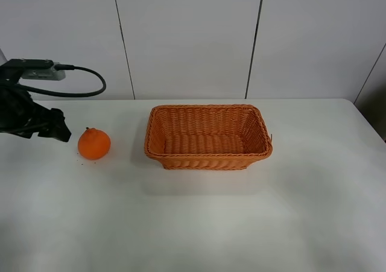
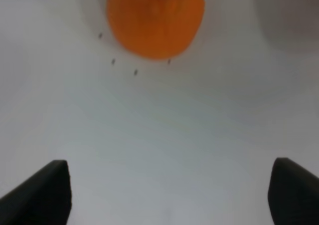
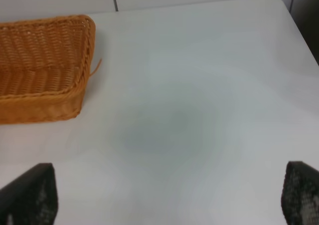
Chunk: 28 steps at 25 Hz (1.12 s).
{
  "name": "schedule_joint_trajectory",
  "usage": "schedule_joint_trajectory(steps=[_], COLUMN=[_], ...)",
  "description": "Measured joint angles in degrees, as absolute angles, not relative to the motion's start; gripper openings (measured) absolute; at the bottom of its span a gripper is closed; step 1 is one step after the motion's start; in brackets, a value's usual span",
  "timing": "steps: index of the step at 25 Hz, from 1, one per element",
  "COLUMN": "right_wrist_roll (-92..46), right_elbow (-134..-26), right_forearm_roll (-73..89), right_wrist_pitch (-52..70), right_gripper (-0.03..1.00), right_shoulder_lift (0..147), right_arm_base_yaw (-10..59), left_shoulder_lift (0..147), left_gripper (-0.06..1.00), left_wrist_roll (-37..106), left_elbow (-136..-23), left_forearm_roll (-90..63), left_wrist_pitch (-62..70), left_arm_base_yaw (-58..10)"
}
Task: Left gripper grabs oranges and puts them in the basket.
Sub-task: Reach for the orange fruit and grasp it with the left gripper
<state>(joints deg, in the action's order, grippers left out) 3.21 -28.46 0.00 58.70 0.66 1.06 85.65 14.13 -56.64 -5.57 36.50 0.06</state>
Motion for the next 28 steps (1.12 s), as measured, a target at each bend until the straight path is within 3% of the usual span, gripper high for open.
schedule_joint_trajectory(steps=[12,28], right_wrist_roll=[3.2,3.2], right_elbow=[-28.5,-28.5], right_forearm_roll=[0.0,0.0], right_wrist_pitch=[58.7,58.7], right_gripper=[0.69,0.69], right_shoulder_lift=[0.7,0.7], right_arm_base_yaw=[1.1,1.1], left_shoulder_lift=[104.9,119.0], left_gripper=[0.9,0.9], left_wrist_roll=[16.7,17.5], left_elbow=[-68.3,-78.9], left_forearm_roll=[-6.1,-5.0], left_wrist_pitch=[34.8,33.2], left_arm_base_yaw=[-0.1,-3.7])
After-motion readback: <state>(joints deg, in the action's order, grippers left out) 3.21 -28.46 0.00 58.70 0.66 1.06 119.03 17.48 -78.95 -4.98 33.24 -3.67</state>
